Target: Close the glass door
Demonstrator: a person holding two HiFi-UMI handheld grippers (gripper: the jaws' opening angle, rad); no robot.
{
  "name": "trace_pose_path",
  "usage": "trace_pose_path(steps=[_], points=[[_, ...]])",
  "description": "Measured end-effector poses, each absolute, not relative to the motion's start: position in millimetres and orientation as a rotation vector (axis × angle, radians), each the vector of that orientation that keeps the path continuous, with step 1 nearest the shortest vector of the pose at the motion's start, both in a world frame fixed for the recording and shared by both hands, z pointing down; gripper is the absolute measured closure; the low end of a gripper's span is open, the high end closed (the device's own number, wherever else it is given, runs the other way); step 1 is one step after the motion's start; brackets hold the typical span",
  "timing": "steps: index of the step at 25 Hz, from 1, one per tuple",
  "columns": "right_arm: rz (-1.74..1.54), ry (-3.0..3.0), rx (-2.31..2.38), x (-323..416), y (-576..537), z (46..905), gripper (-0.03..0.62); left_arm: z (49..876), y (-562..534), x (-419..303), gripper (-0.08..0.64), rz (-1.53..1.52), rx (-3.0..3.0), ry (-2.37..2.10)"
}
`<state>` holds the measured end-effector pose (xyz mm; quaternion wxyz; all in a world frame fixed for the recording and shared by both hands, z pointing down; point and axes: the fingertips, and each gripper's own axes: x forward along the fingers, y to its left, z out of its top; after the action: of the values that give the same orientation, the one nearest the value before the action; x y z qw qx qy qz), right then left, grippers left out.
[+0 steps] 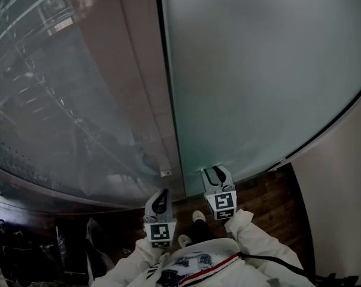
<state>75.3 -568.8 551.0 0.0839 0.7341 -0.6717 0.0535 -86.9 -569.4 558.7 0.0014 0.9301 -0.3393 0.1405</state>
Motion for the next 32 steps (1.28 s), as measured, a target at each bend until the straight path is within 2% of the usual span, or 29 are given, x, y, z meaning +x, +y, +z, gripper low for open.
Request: trace_pose_path(steps=[19,32], points=[[0.171,-2.047,2.133,81.9,-590.9,554.1,0.456,558.6,-568.7,-92.9,0.557,0.475,2.89,-1.133],[0.188,-1.992,2.181,86.7,-595.0,556.4,0.456,554.1,-535.9,-145.4,0.557,0.492,2.868,-1.193]])
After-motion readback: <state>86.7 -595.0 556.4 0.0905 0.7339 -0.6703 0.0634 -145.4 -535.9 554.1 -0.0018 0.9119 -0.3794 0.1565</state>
